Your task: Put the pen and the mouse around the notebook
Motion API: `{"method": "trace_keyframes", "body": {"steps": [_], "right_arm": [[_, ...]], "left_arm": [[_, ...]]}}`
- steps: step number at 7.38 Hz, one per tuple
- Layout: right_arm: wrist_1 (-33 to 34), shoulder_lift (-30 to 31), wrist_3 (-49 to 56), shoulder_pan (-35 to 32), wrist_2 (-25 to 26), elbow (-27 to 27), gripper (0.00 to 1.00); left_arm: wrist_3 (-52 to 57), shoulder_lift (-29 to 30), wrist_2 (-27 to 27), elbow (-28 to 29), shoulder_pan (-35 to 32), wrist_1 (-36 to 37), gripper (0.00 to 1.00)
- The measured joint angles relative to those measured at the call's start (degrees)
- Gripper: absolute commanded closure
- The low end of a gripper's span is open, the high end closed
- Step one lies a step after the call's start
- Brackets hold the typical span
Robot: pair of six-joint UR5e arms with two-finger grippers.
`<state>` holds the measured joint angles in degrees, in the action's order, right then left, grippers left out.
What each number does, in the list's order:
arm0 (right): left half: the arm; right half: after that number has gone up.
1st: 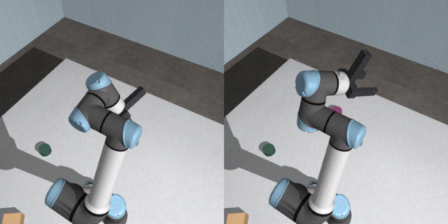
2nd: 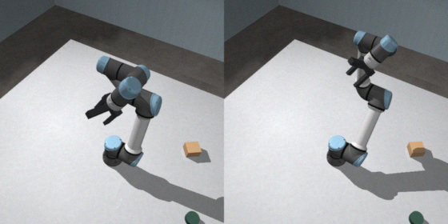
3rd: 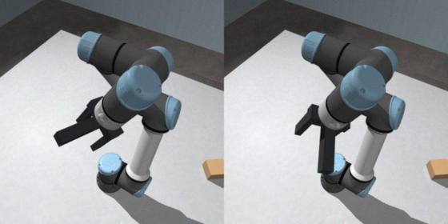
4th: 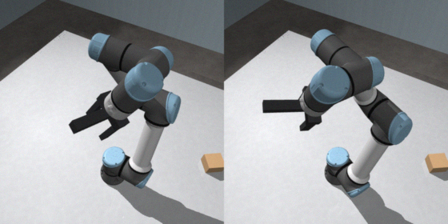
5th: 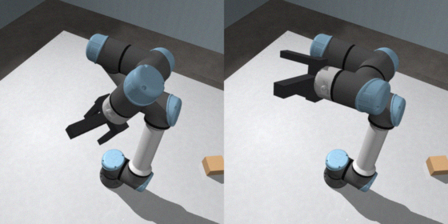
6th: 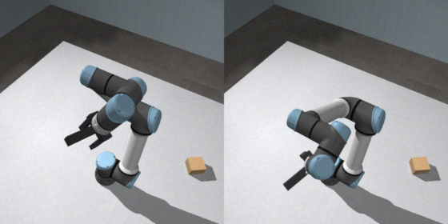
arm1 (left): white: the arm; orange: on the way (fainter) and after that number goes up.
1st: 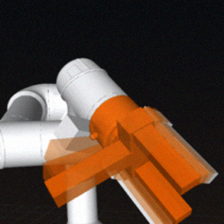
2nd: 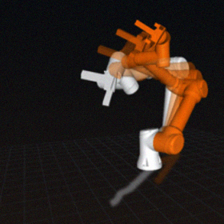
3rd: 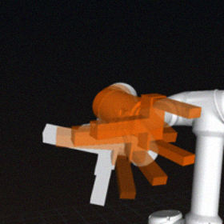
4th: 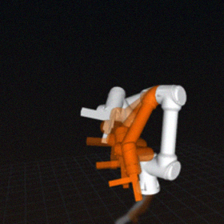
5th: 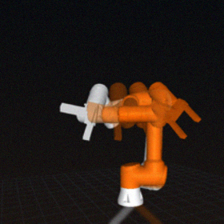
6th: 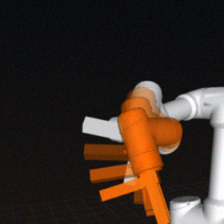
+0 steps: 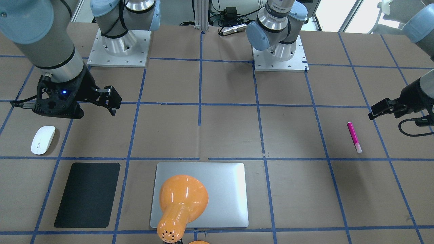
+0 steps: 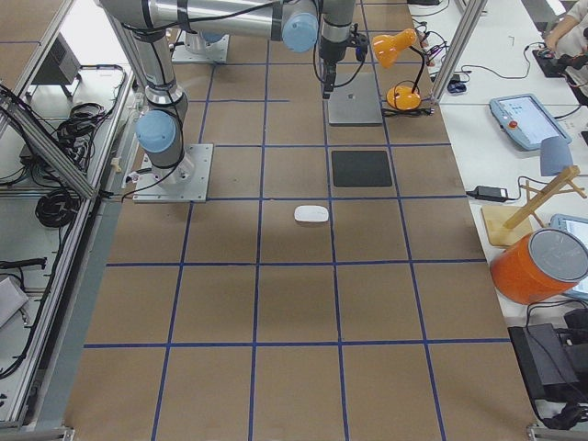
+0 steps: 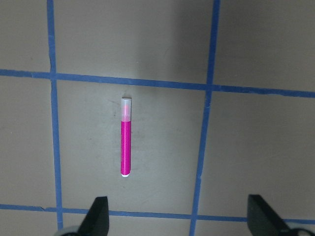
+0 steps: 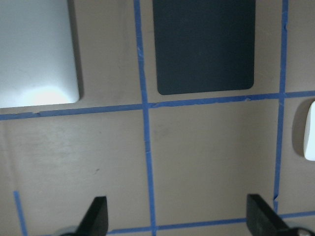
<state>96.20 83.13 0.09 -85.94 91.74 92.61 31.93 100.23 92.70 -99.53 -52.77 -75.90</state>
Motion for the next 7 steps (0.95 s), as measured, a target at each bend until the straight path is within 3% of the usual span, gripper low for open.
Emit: {"method": "trace_keyframes", "body": {"steps": [2,4,7], "right_arm": [[12.7,-0.08,9.62,10.52,-0.05,11.61,0.0],[27.48,-1.48,18.7,18.95,-0.02,20.57,0.0],[38.35,-8.38,24.59,24.66,0.34,23.07,0.0]], "left_arm": [[3.62,1.42,0.52,-5.65,1.49,8.67,0.0],[6.56,3.11,1.42,-8.22,1.78,11.82,0.0],[6.16,6.02,1.49,-10.53,1.8,16.04,0.0]]}}
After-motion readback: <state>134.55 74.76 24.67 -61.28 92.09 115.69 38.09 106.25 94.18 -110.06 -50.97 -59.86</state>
